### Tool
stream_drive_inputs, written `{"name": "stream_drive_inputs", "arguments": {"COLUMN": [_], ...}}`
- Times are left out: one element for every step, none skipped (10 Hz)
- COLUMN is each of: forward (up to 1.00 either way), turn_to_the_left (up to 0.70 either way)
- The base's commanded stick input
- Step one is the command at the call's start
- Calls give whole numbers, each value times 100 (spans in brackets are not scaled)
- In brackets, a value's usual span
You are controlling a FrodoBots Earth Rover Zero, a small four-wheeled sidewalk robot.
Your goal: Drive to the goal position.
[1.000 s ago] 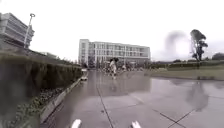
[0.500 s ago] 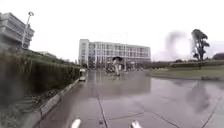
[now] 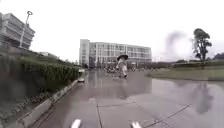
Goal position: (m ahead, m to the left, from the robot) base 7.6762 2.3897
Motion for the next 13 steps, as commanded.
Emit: {"name": "stream_drive_inputs", "arguments": {"forward": [70,70,70,70,70,70,70,70,70,70,69,66,67], "turn_to_the_left": [21,2,0,0,0,0,0,0,0,0,0,0,0]}}
